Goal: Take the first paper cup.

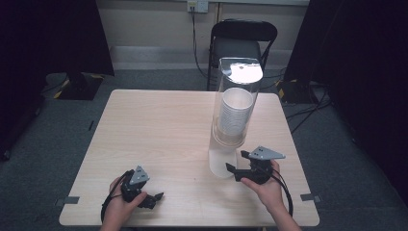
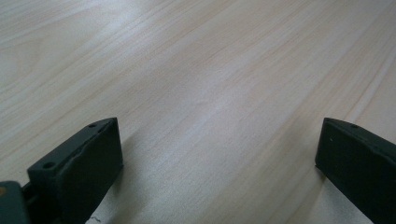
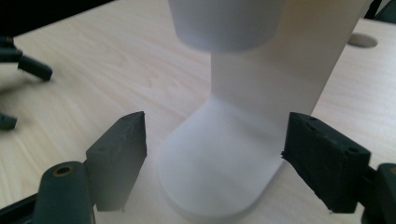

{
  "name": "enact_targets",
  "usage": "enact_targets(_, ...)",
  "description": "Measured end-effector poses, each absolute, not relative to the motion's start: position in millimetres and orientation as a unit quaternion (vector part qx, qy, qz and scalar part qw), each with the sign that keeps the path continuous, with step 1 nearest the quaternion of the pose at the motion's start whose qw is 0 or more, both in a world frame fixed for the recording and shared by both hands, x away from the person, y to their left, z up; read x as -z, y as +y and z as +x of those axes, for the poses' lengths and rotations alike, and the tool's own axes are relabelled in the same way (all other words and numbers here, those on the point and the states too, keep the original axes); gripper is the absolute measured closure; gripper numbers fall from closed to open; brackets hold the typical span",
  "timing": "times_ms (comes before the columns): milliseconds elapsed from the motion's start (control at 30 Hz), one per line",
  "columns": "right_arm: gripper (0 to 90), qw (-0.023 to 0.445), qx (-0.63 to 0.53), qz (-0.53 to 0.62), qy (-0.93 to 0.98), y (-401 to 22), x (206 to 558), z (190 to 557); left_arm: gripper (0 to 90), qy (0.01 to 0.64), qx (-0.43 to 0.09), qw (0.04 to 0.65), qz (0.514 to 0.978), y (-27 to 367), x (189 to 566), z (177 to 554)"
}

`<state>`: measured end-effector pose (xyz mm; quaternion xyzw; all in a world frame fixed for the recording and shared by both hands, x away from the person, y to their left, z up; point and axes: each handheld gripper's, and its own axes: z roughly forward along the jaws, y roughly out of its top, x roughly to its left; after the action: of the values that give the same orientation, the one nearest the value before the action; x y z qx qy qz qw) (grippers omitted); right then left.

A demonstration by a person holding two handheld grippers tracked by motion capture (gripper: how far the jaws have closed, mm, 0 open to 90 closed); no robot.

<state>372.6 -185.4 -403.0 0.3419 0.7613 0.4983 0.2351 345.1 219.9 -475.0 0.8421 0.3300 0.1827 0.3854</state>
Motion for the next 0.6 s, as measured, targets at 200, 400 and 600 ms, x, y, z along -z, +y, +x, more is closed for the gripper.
enact_targets(200,20.8,0.245,-0.52,0.337,0.746,-175.3,394.9,381.2,0.2,0.33,-0.183,0.386,0.842,219.9,475.0,345.1)
enact_targets(400,21.7,0.246,-0.53,0.334,0.739,-170.0,391.2,386.6,0.0,0.33,-0.182,0.386,0.842,219.8,475.0,345.3)
enact_targets(600,22.8,0.263,-0.552,0.338,0.716,-165.0,389.0,389.2,0.0,0.33,-0.182,0.386,0.842,219.9,475.0,345.4)
